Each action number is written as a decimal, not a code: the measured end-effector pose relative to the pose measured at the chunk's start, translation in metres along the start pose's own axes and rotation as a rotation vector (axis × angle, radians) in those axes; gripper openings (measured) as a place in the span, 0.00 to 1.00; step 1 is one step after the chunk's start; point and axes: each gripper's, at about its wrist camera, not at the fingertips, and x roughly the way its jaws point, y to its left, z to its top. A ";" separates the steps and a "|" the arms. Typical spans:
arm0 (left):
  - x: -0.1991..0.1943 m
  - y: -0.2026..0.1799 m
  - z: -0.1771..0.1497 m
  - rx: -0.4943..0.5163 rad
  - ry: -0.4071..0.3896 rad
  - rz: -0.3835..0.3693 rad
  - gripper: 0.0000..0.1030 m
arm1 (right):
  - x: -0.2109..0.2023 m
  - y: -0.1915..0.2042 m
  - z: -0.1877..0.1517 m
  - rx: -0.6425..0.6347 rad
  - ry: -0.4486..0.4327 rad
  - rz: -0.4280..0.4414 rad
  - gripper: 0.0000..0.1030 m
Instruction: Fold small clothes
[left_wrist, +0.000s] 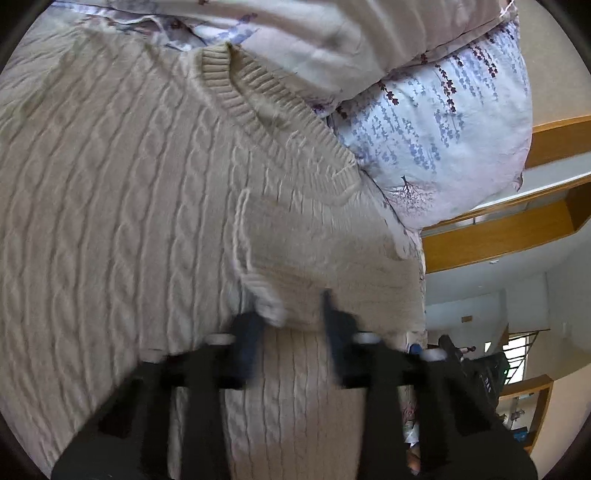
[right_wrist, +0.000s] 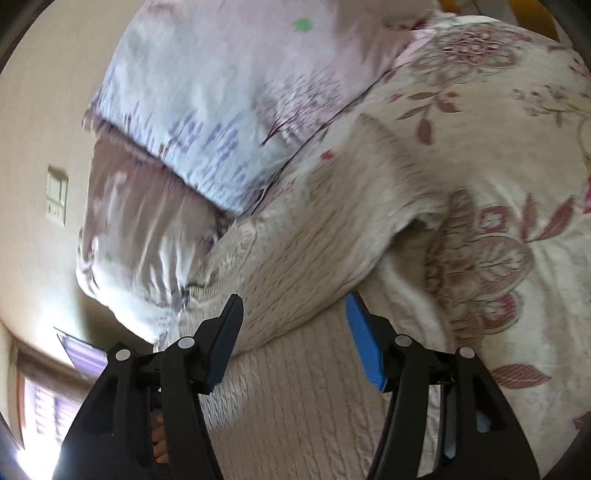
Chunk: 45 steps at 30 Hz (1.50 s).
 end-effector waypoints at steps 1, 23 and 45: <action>0.001 0.000 0.003 0.004 -0.007 0.007 0.08 | 0.003 -0.001 0.000 0.014 -0.001 0.005 0.58; -0.063 0.050 0.036 0.064 -0.190 0.183 0.08 | 0.036 -0.006 0.006 0.045 -0.146 -0.190 0.10; -0.261 0.175 -0.038 -0.265 -0.532 0.230 0.53 | 0.053 0.055 -0.063 -0.359 -0.034 -0.116 0.66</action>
